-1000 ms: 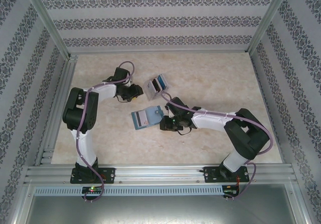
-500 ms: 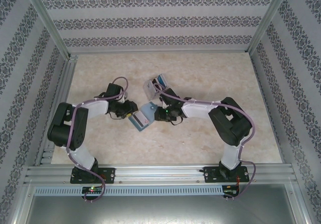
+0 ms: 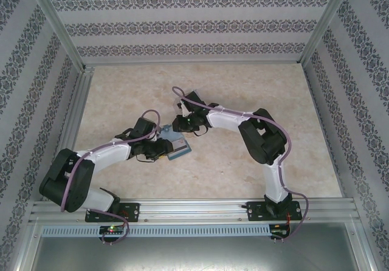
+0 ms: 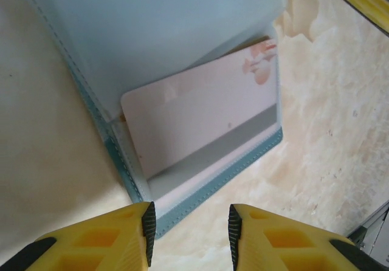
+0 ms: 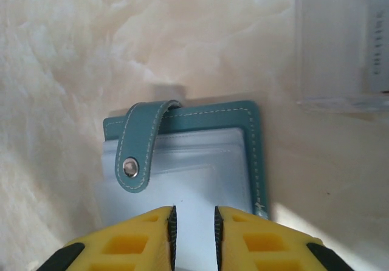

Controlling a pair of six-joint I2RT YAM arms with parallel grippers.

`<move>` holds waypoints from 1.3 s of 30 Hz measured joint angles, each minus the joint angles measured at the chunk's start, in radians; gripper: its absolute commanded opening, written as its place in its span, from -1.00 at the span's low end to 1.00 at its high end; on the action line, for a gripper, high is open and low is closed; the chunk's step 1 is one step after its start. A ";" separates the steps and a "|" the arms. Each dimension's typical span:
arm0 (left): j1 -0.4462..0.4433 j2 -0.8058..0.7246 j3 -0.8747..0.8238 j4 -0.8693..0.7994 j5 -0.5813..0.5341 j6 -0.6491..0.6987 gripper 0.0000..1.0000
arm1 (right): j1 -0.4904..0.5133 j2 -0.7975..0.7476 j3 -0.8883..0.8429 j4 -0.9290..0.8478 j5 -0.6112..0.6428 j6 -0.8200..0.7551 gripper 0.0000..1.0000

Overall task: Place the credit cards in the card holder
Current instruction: Rotate the card holder at the center of the table.

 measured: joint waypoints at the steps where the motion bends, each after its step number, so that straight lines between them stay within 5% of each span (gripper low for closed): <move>1: -0.001 0.014 0.000 0.010 0.000 -0.006 -0.22 | 0.000 -0.001 0.000 -0.011 -0.001 -0.009 -0.47; 19: -0.080 0.183 0.103 0.081 0.000 -0.027 -0.20 | -0.140 -0.327 -0.120 -0.089 0.042 -0.064 -0.40; 29: -0.144 0.249 0.275 0.029 -0.006 -0.031 -0.17 | -0.222 -0.323 -0.130 -0.138 0.048 -0.086 -0.32; 39: -0.103 0.188 0.470 -0.136 -0.066 0.065 -0.14 | -0.287 -0.179 0.103 -0.193 0.051 -0.125 -0.22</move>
